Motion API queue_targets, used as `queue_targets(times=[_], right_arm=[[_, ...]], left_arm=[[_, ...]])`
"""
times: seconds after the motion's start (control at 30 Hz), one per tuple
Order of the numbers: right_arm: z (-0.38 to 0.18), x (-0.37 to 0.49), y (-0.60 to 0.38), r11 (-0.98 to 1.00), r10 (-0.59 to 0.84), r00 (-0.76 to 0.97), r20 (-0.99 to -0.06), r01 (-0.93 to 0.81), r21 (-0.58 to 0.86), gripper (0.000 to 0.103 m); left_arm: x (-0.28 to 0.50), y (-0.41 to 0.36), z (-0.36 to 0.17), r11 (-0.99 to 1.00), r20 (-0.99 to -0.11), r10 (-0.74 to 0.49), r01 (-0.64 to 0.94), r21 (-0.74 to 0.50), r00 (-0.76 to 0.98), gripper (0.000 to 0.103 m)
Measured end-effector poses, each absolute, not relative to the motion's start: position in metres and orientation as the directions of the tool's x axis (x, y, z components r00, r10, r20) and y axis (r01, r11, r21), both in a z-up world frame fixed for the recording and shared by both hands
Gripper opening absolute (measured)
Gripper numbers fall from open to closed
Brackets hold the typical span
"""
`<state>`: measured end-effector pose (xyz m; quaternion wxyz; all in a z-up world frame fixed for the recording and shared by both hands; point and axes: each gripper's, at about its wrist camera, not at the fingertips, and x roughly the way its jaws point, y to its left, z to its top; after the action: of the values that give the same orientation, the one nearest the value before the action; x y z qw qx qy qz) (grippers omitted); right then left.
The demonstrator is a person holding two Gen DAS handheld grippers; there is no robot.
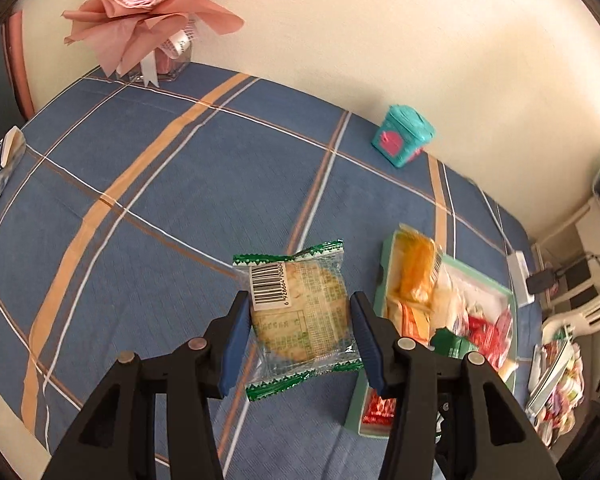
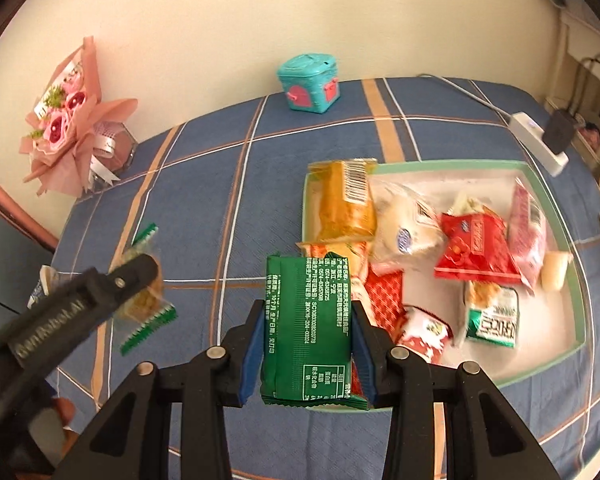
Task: Organize snacks
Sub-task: 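Carry cookie and green packet over the white tray and open both tools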
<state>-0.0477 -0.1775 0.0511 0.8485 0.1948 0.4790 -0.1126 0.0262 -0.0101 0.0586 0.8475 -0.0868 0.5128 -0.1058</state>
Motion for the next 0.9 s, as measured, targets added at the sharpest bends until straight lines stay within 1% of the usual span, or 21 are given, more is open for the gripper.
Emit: queue_targets(times=[0.2,0.47,0.7,0.8,0.9], right_arm=[[0.049,-0.055,-0.193,0.886,0.006,0.522,-0.853,0.392,0.246,0.042],[0.041,-0.057,-0.226,0.858,-0.017,0.491,-0.871,0.454,0.239,0.042],[0.035,-0.074,-0.271,0.791,-0.049,0.475,-0.878,0.556,0.256,0.043],[0.033,-0.082,-0.29,0.761,-0.079,0.461,-0.884,0.601,0.245,0.042],[0.031,-0.089,-0.305,0.737,-0.097,0.452,-0.887,0.631,0.241,0.042]], left_arm=[[0.017,-0.026,0.059,0.964,-0.851,-0.266,0.135,-0.229,0.453,0.051],[0.015,-0.049,0.051,0.961,-0.866,-0.267,0.187,-0.205,0.423,0.051],[0.004,-0.082,0.046,0.937,-0.871,-0.301,0.292,-0.193,0.388,0.051],[-0.003,-0.096,0.045,0.914,-0.866,-0.345,0.341,-0.222,0.363,0.051],[-0.009,-0.109,0.044,0.899,-0.863,-0.359,0.378,-0.219,0.355,0.051]])
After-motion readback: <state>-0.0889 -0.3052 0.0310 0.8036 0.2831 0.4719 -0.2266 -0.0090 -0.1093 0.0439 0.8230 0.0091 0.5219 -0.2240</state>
